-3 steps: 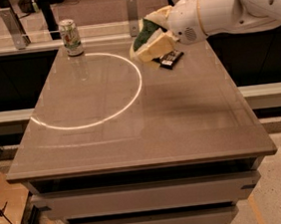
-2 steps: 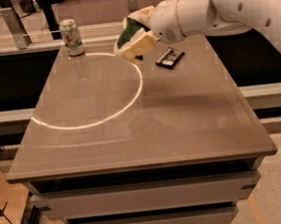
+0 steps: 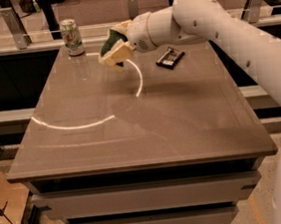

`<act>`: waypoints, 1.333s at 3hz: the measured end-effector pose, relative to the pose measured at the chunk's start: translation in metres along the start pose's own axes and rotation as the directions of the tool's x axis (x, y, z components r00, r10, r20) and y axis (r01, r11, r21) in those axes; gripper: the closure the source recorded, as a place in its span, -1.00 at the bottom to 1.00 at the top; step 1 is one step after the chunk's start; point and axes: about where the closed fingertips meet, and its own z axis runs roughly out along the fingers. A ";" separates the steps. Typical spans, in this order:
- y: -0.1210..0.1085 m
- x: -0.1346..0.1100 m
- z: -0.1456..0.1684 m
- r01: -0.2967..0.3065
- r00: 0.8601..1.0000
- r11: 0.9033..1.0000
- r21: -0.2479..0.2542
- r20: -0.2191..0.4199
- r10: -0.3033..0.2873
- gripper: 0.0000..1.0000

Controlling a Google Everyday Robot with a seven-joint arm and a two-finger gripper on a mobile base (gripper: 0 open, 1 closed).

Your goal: Move sponge near 7up can

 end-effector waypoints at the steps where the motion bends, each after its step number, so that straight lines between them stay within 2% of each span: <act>1: -0.009 0.019 0.027 -0.033 0.999 0.999 0.007 -0.033 0.033 1.00; 2: -0.018 0.035 0.050 -0.106 0.994 0.994 0.020 -0.035 0.107 1.00; 3: -0.023 0.036 0.073 -0.152 0.988 0.988 0.021 -0.023 0.152 1.00; 4: -0.025 0.031 0.097 -0.166 0.986 0.986 0.002 -0.016 0.166 1.00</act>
Offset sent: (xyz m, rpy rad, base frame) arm 0.0711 0.0197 -0.0618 0.0675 0.1577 -0.1257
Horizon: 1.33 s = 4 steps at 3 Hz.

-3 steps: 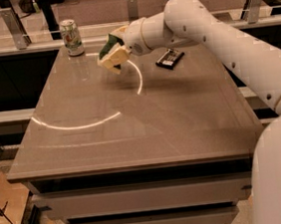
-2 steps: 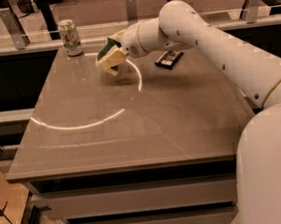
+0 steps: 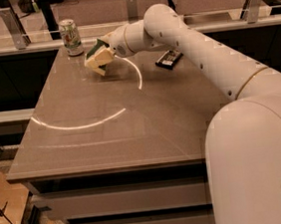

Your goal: Move sponge near 7up can

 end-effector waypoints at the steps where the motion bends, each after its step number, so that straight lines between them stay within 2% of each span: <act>1: 0.001 -0.014 0.021 -0.002 1.000 1.000 -0.018 0.014 0.003 1.00; 2: 0.003 -0.027 0.038 -0.012 1.000 1.000 -0.024 0.020 0.013 0.63; 3: 0.001 -0.037 0.051 -0.030 0.999 0.999 -0.011 0.017 0.030 0.17; 4: -0.003 -0.036 0.056 -0.059 0.998 0.998 0.019 -0.001 0.060 -0.30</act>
Offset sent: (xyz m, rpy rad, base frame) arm 0.0254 0.0605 0.0211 0.0362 0.0177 0.0145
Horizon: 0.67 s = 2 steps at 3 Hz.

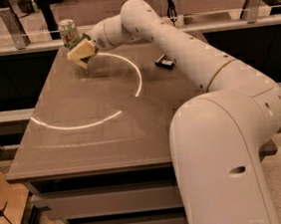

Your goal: Move sponge near 7up can

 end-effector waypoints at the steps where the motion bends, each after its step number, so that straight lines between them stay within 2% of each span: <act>1: -0.003 0.005 0.002 -0.031 0.999 0.999 0.026 -0.011 0.031 -0.77; 2: -0.002 0.004 0.006 -0.074 0.996 0.997 0.038 0.053 0.072 -1.00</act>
Offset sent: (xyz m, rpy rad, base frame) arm 0.0022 0.0002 -0.0014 0.1783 0.0079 -0.0754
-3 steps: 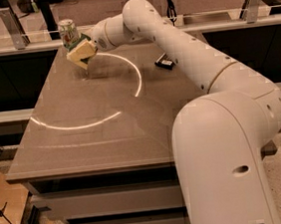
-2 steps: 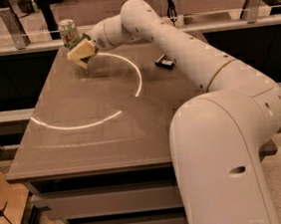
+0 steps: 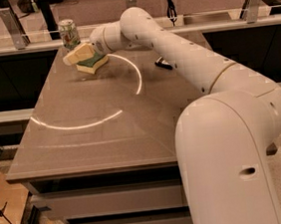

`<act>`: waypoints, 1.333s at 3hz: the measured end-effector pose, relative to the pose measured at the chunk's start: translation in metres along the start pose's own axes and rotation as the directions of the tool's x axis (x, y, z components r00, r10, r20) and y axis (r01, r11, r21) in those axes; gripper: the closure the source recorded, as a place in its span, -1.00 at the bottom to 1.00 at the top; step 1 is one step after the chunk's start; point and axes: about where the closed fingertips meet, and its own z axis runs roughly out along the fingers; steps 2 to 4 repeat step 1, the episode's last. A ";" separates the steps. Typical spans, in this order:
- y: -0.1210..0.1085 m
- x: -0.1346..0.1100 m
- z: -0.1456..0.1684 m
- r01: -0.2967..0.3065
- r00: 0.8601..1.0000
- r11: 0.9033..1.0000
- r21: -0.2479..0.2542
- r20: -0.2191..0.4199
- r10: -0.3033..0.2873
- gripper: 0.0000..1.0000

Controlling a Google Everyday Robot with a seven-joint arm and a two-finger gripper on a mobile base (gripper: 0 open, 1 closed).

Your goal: Move sponge near 7up can

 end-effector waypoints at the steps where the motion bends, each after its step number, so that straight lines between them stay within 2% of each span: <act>1: 0.000 0.000 0.000 0.000 1.000 1.000 0.000 0.000 0.000 -1.00; 4: 0.000 0.000 0.000 0.000 1.000 1.000 0.000 0.000 0.000 -1.00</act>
Offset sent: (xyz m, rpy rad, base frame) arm 0.0000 0.0000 0.0000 0.0000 0.0000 0.0000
